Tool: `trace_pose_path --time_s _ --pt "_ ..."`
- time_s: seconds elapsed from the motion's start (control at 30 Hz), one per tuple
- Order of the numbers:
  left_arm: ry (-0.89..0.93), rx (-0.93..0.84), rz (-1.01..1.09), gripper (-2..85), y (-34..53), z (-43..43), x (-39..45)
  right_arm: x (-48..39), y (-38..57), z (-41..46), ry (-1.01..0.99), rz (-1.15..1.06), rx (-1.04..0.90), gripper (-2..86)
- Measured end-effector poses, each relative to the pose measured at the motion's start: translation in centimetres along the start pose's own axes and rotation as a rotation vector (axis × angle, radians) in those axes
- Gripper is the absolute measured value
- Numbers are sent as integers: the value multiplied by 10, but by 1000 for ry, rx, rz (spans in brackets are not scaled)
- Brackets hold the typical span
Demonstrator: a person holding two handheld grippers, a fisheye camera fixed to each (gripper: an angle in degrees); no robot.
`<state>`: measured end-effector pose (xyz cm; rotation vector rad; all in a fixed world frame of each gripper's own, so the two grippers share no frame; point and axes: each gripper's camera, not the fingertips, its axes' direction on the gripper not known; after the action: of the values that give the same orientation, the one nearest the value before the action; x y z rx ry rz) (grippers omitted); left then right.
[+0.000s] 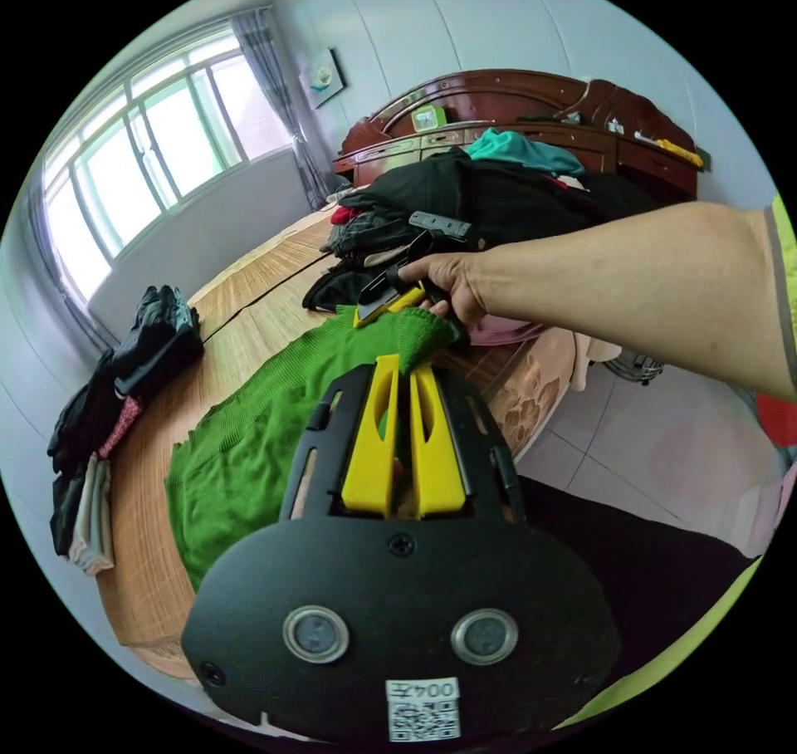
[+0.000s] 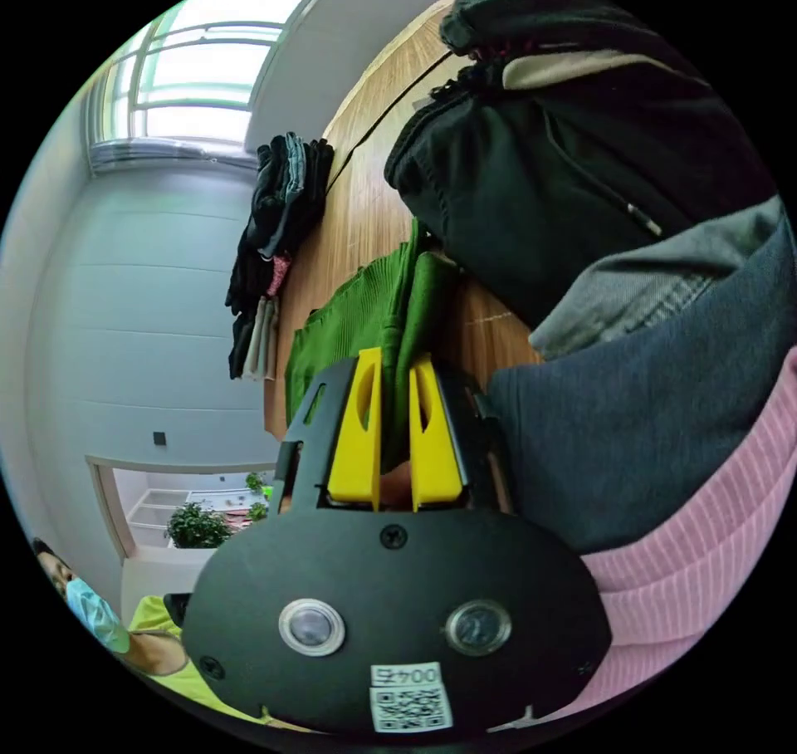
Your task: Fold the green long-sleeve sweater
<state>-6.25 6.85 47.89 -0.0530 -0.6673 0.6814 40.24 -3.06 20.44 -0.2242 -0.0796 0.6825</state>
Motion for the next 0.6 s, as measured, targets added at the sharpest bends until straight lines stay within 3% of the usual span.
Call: trace_pose_path --time_s 0.33,0.6 --pt "52 172 -402 16 -17 -154 -101 -180 3 22 58 -61 67 46" --pt "173 288 -827 18 25 -287 -233 -380 26 147 182 -222 53 46"
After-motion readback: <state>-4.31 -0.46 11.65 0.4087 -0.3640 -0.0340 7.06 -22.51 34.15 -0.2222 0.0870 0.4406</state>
